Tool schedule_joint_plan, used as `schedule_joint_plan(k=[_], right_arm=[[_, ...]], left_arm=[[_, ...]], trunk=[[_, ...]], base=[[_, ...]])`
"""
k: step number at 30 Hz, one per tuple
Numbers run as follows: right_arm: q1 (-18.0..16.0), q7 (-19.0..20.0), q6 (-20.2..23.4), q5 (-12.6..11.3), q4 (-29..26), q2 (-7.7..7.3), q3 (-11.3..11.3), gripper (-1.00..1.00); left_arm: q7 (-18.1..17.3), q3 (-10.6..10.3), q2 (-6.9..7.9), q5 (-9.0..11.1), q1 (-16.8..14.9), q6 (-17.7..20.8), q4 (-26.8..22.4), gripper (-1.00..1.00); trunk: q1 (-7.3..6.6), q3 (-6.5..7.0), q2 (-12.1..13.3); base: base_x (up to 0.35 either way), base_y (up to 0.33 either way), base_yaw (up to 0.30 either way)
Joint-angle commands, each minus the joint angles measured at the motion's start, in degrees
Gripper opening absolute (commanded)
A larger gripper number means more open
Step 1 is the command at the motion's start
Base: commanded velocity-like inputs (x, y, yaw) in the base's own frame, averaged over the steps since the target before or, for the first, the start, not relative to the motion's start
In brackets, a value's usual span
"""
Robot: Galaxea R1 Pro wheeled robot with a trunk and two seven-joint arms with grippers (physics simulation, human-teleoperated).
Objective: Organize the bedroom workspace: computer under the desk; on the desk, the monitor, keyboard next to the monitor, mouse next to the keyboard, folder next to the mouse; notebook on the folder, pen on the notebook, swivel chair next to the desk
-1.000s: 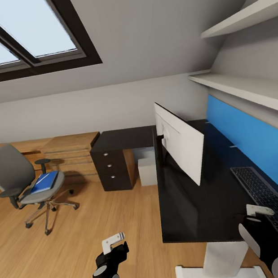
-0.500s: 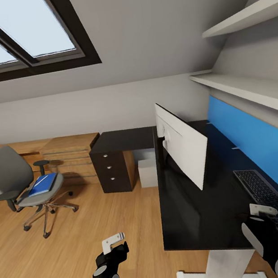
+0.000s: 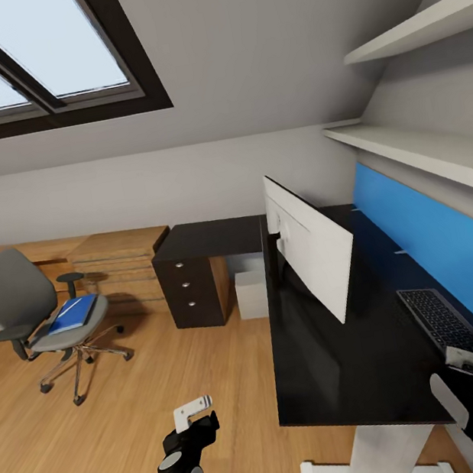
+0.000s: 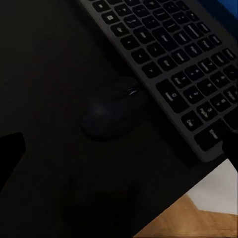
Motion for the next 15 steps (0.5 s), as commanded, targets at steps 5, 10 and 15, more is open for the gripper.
schedule_joint_plan(k=[5, 10, 15], right_arm=[[-0.03, 0.18, 0.23, -2.68, -0.11, -0.55, -0.08, 1.00], [-0.03, 0.21, 0.25, -2.83, -0.17, -0.58, -0.09, 1.00], [-0.03, 0.23, 0.25, -2.84, -0.39, -0.56, -0.09, 1.00]], left_arm=[[0.50, -0.10, 0.02, 0.45, -0.05, 0.14, -0.09, 1.00], [0.49, -0.10, 0.02, 0.47, -0.05, 0.14, -0.09, 1.00], [0.48, -0.10, 0.02, 0.45, -0.05, 0.08, -0.09, 1.00]], trunk=[[0.03, -0.12, -0.11], [0.03, -0.12, -0.11], [0.03, -0.12, -0.11]], base=[[0.000, 0.000, 0.000], [0.001, 0.000, 0.000], [0.149, 0.000, 0.000]])
